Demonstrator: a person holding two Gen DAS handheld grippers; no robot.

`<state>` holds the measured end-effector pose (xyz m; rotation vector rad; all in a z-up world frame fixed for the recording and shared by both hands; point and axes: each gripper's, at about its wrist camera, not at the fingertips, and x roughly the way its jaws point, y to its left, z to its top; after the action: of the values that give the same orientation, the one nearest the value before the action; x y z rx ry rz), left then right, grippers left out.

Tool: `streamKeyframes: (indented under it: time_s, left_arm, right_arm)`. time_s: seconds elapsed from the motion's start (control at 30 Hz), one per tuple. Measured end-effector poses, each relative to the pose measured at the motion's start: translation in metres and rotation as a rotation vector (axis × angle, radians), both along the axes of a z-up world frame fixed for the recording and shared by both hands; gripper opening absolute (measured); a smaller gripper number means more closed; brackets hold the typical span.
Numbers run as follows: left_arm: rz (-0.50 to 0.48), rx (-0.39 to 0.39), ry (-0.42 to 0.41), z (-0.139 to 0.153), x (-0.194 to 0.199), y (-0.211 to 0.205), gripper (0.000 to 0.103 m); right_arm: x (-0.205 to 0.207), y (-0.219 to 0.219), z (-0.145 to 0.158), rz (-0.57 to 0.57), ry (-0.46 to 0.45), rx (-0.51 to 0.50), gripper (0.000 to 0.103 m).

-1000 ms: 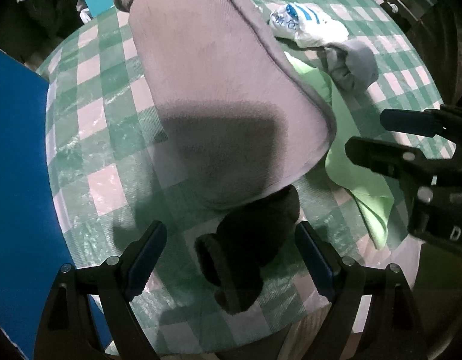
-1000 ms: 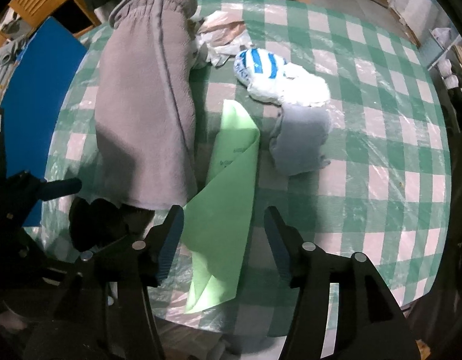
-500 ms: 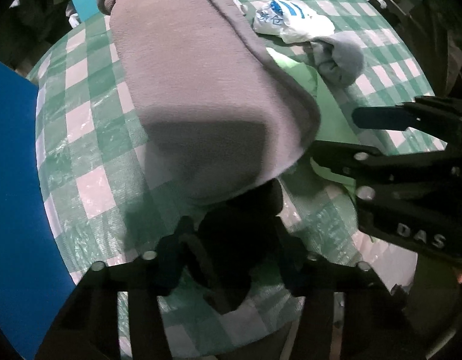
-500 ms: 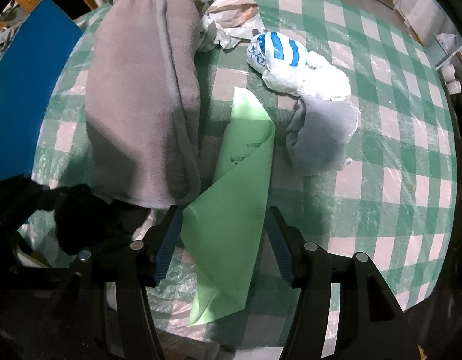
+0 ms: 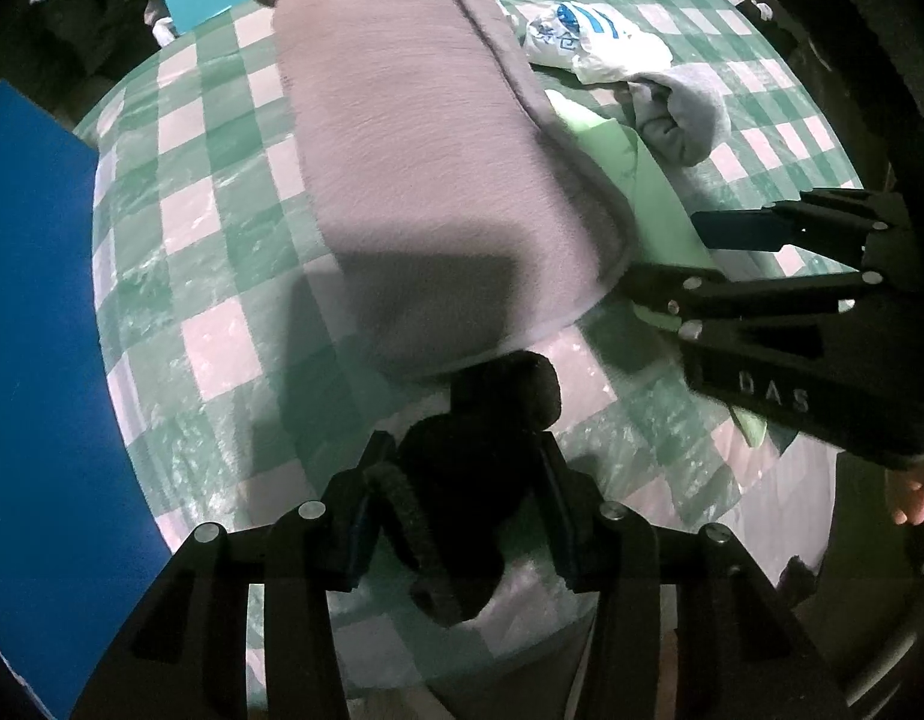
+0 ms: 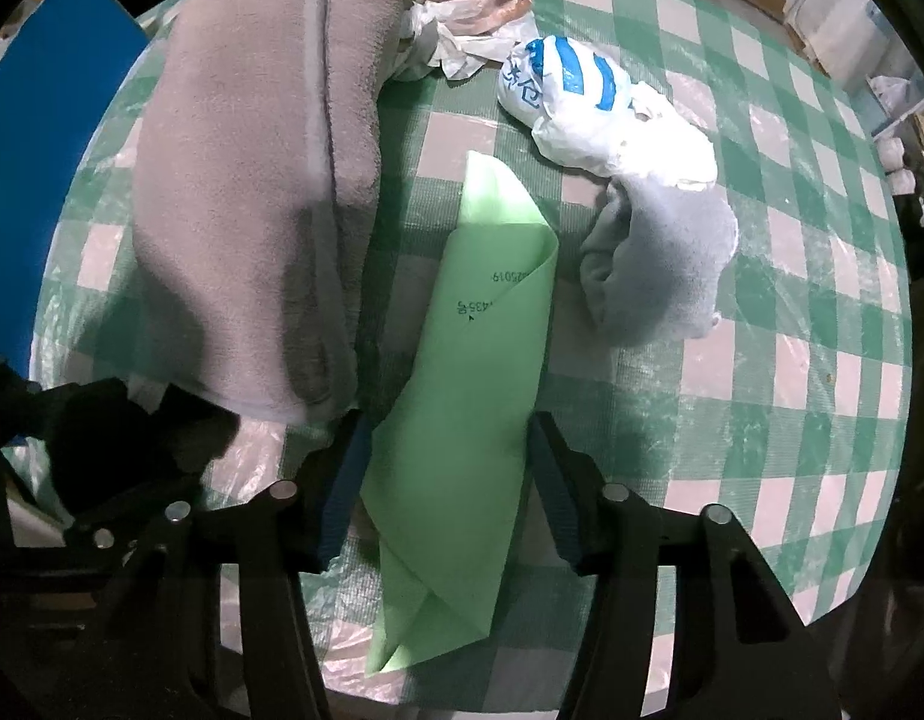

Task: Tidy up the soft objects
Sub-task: 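Reach the right tool to the light green cloth and close on it, then lift the light green cloth with the right tool and carry it over the box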

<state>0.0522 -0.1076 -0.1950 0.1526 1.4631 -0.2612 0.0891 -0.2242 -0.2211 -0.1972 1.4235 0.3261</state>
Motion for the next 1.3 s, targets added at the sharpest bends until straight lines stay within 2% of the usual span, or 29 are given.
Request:
streamKeyframes:
  time_s: [0.1, 0.13, 0.17, 0.27, 0.43, 0.7, 1.1, 1.3]
  left_arm:
    - [0.009, 0.003, -0.003, 0.005, -0.004, 0.006, 0.047]
    - [0.013, 0.004, -0.006, 0.006, -0.005, 0.007, 0.047]
    - [0.017, 0.005, -0.009, 0.008, -0.006, 0.009, 0.047]
    - [0.024, 0.006, -0.019, 0.013, -0.007, 0.013, 0.047]
    - [0.042, 0.008, -0.045, 0.027, -0.013, 0.019, 0.047]
    - [0.071, 0.003, -0.103, 0.046, -0.024, 0.013, 0.047]
    - [0.102, 0.019, -0.212, 0.084, -0.017, 0.025, 0.047]
    - [0.118, 0.028, -0.263, 0.101, -0.017, 0.033, 0.047]
  right_arm:
    - [-0.001, 0.004, 0.003, 0.003, -0.009, -0.006, 0.030]
    - [-0.010, 0.006, 0.010, 0.005, -0.010, -0.008, 0.019]
    - [-0.011, 0.006, 0.010, 0.005, -0.009, -0.009, 0.013]
    - [-0.012, 0.005, 0.011, 0.000, 0.000, -0.008, 0.007]
    - [-0.013, 0.006, 0.023, 0.000, -0.018, 0.009, 0.005]
    - [-0.023, -0.001, 0.061, -0.006, -0.089, 0.059, 0.005]
    - [-0.034, -0.013, 0.103, -0.006, -0.173, 0.101, 0.005]
    - [-0.039, -0.004, 0.125, 0.018, -0.224, 0.112, 0.005]
